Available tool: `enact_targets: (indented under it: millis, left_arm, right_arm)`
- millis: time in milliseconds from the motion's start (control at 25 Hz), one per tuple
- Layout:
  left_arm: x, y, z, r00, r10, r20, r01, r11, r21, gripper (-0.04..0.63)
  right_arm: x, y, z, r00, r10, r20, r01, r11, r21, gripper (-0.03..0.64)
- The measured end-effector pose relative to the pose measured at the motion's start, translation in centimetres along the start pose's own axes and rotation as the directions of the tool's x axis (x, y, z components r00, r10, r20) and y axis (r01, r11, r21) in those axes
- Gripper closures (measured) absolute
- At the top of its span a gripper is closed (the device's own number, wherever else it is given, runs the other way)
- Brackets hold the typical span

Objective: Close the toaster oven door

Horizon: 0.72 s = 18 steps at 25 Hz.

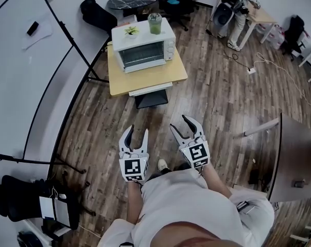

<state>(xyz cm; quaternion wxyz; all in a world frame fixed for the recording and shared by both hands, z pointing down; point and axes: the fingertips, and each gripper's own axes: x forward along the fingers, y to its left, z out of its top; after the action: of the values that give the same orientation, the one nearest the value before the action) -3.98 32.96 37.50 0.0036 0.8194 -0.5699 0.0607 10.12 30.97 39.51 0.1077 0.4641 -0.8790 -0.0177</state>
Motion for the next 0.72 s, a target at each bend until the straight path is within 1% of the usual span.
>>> enact_targets:
  millis: [400, 720]
  left_arm:
    - [2.7, 2.7, 0.2, 1.0, -0.013, -0.002, 0.013, 1.0, -0.005, 0.407]
    - [5.3, 4.0, -0.1, 1.0, -0.02, -0.009, 0.02, 1.0, -0.011, 0.403]
  right_arm:
    - [3.4, -0.8, 0.5, 1.0, -0.012, -0.014, 0.012, 1.0, 0.002, 0.383]
    - [5.9, -2.3, 0.3, 0.999, -0.026, -0.03, 0.026, 1.0, 0.002, 0.383]
